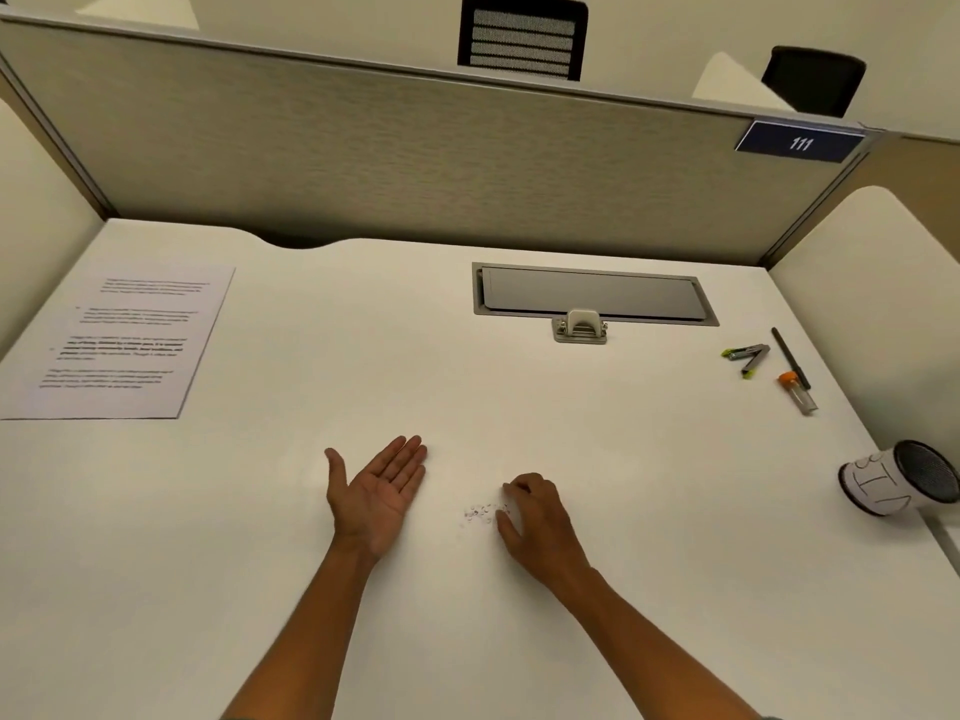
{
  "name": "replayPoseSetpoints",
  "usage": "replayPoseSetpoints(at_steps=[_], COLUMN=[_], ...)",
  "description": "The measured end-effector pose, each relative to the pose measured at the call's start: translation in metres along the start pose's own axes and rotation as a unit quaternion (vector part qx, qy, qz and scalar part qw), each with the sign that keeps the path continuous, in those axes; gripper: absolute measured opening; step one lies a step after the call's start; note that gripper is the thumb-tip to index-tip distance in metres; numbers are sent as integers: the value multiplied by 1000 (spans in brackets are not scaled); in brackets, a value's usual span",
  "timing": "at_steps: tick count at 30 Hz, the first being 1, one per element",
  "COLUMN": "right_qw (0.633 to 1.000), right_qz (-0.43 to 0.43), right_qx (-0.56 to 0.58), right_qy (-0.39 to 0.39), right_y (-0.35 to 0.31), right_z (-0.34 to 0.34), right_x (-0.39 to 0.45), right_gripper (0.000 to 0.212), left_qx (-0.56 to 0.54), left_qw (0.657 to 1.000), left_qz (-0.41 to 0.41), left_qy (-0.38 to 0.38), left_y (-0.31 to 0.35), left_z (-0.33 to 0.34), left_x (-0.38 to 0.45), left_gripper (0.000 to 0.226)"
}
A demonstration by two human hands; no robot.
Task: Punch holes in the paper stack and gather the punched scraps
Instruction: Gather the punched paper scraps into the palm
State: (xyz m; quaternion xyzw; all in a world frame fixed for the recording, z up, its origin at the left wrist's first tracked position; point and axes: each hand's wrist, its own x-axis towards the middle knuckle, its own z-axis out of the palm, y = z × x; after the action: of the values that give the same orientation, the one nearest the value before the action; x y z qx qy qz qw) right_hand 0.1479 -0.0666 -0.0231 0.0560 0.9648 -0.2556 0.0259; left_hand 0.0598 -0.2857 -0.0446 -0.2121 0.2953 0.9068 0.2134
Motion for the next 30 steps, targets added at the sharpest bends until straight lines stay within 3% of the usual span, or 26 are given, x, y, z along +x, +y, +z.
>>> replayPoseSetpoints(at_steps=[10,16,25,27,30], right_qw=[999,997,988,984,991], right_qz=[-3,57,-147,-159,-101], right_qx=[48,56,-36,-50,-39], right_qy=[-16,13,-35,-64,-84], right_y=[-30,-29,-34,-29,-21], right_z=[23,15,20,16,8], right_x=[-5,7,-6,-7,-5], right_gripper=[26,32,26,29,29], left_qx=[-33,-36,-41,-47,-53], left_qw=[998,998,997,997,996], left_qz=[-24,-30,-41,-45,-49], left_qy=[-38,-32,-47,-48,-52], left_y=[2,3,3,3,4], left_z=[-4,-4,-6,-7,-7], left_x=[0,-3,-4,-4,-4], left_gripper=[104,107,115,115,115])
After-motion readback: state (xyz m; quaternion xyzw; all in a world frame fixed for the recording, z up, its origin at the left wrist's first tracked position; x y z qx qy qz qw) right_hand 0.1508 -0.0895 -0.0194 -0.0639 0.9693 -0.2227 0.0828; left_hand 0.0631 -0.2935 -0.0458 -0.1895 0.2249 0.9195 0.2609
